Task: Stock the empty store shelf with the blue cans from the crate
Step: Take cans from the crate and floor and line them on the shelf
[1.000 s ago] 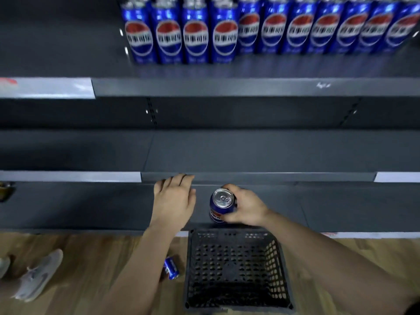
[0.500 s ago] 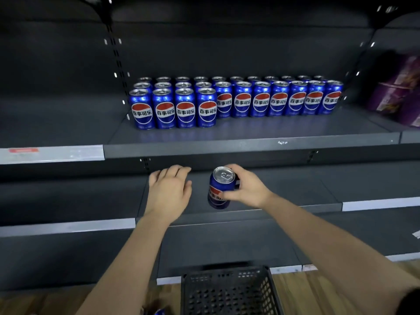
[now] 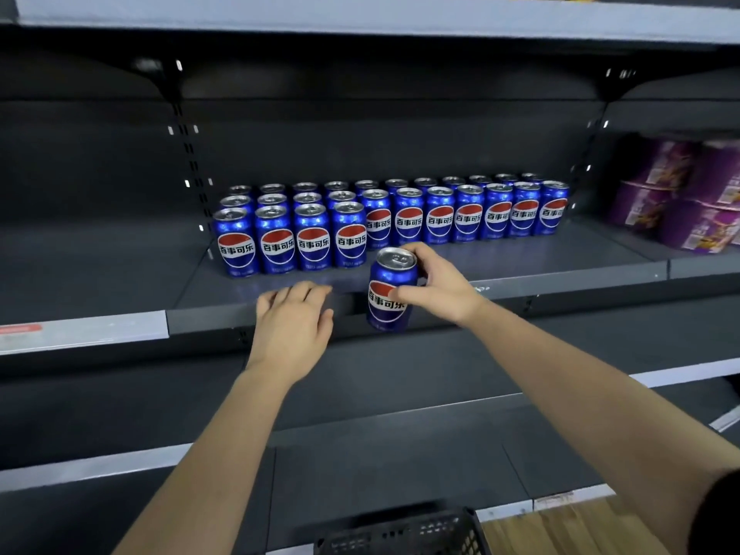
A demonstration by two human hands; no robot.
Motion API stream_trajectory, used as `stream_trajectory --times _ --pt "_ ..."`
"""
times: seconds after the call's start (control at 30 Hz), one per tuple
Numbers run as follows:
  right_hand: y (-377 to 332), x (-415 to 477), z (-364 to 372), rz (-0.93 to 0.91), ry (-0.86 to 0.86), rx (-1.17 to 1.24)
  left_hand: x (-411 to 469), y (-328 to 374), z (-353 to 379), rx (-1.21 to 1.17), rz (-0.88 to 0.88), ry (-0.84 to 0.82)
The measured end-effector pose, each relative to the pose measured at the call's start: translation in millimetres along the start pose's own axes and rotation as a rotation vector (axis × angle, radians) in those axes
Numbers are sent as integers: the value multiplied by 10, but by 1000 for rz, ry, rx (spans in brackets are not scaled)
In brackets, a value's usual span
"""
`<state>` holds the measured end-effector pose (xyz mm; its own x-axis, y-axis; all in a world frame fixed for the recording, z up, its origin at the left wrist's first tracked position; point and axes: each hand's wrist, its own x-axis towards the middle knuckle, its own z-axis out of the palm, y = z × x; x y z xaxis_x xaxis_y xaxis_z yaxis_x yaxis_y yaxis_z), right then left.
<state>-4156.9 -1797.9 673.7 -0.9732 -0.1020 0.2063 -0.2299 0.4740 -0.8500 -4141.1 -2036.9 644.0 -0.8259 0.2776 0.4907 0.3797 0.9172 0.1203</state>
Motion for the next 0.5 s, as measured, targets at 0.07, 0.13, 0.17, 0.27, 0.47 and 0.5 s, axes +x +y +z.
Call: stream_trajectory --times 0.07,0.13,0.17,0.27,0.47,0.5 --pt "-81 99 -72 -17 2 8 74 -10 -21 6 -3 15" --pt "-138 202 -137 -31 -3 25 144 -26 -35 4 -13 32" --pt "-149 250 -161 -30 -6 29 174 -36 -38 4 -21 37" --pt "-133 390 -219 -34 -5 8 251 -42 -30 8 -42 45" --pt "-13 599 -274 -23 10 -27 323 -11 12 29 -59 35" --pt "20 623 -276 -14 13 -33 328 -10 23 31 -63 34"
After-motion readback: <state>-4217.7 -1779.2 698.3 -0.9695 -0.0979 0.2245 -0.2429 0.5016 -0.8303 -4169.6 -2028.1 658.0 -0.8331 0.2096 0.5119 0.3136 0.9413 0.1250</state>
